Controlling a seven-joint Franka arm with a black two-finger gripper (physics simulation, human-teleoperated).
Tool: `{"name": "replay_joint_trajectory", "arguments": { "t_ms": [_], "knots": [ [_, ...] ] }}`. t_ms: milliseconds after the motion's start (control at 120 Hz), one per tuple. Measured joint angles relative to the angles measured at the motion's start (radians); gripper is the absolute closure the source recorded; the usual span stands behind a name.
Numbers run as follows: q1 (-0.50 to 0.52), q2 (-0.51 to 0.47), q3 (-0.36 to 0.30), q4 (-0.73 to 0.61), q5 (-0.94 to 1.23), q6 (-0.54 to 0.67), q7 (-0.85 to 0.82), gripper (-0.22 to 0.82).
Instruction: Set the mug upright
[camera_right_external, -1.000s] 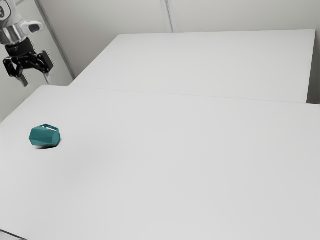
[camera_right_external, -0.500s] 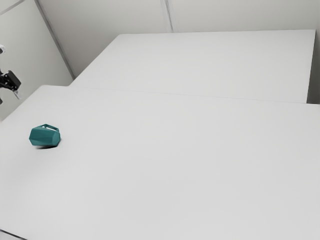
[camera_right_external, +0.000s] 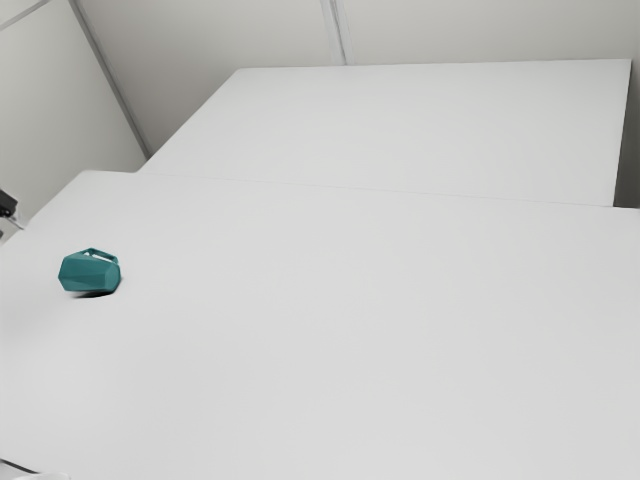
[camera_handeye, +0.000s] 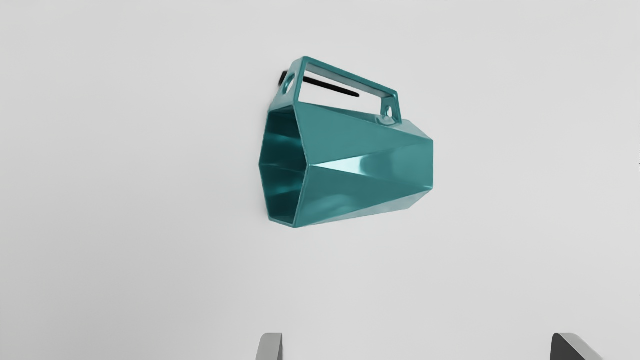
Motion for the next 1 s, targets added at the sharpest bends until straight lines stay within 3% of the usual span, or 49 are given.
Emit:
{"name": "replay_joint_trajectory", "arguments": {
  "t_ms": [450,1000],
  "knots": [
    [0.098,0.100,0.000,-0.013,-0.306,-0.022,0.271,0.02],
    [0.134,0.191,0.004,0.035,-0.388,-0.096,0.231,0.02]
  ]
}}
